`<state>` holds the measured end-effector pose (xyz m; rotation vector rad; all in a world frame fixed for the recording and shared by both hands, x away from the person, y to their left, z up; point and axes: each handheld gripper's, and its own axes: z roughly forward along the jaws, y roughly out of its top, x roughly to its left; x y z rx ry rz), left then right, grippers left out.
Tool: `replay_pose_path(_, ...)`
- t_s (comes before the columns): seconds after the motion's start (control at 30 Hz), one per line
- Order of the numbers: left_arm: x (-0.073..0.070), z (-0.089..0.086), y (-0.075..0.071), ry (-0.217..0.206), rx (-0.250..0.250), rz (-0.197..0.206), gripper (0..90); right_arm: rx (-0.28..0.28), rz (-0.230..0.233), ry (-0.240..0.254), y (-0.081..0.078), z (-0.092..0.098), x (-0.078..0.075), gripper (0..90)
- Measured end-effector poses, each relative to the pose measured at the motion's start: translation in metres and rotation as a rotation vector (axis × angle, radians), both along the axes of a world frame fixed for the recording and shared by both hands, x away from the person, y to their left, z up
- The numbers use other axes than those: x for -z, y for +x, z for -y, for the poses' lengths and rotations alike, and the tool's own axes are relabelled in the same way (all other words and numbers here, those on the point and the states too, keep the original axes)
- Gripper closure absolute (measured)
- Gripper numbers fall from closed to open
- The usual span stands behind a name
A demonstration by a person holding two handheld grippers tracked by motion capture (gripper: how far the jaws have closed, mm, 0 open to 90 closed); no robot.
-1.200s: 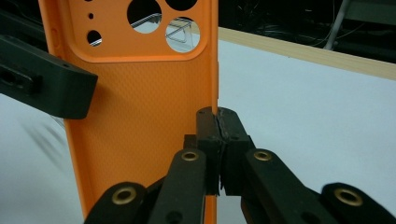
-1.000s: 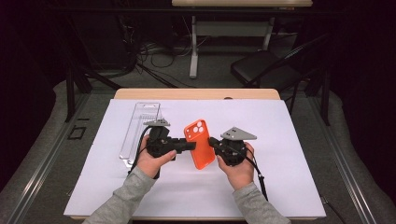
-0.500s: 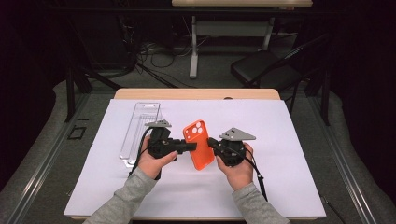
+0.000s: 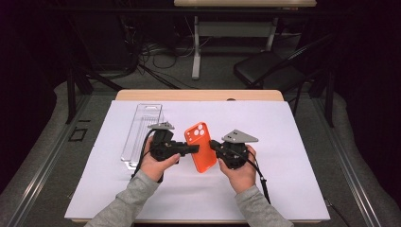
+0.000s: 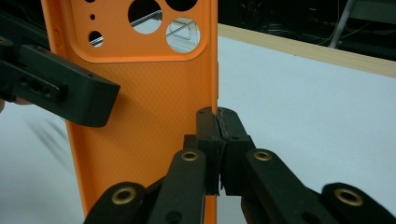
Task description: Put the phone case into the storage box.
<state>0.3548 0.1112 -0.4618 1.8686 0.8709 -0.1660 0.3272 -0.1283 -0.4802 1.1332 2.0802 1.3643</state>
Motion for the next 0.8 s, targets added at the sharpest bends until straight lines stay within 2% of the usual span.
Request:
replay_pose_path(0.13, 0.0005, -0.0002, 0.0005, 0.004, -0.001, -0.002, 75.5, 0.002, -0.006, 0.0, -0.0004, -0.0007, 0.0004, 88.6)
replay_pose_path(0.2, 0.0007, 0.0, 0.0002, -0.004, -0.003, -0.017, 78.0, 0.001, -0.005, 0.001, -0.0004, -0.0006, 0.0004, 88.5)
replay_pose_path(0.57, 0.0009, -0.0009, 0.0003, -0.014, -0.012, -0.031, 78.8, 0.001, -0.001, 0.002, -0.0006, -0.001, 0.0007, 88.4)
replay_pose_path(0.8, 0.0017, -0.0013, 0.0006, -0.025, -0.022, -0.055, 79.3, -0.002, -0.001, -0.001, -0.0003, -0.0009, 0.0009, 88.4)
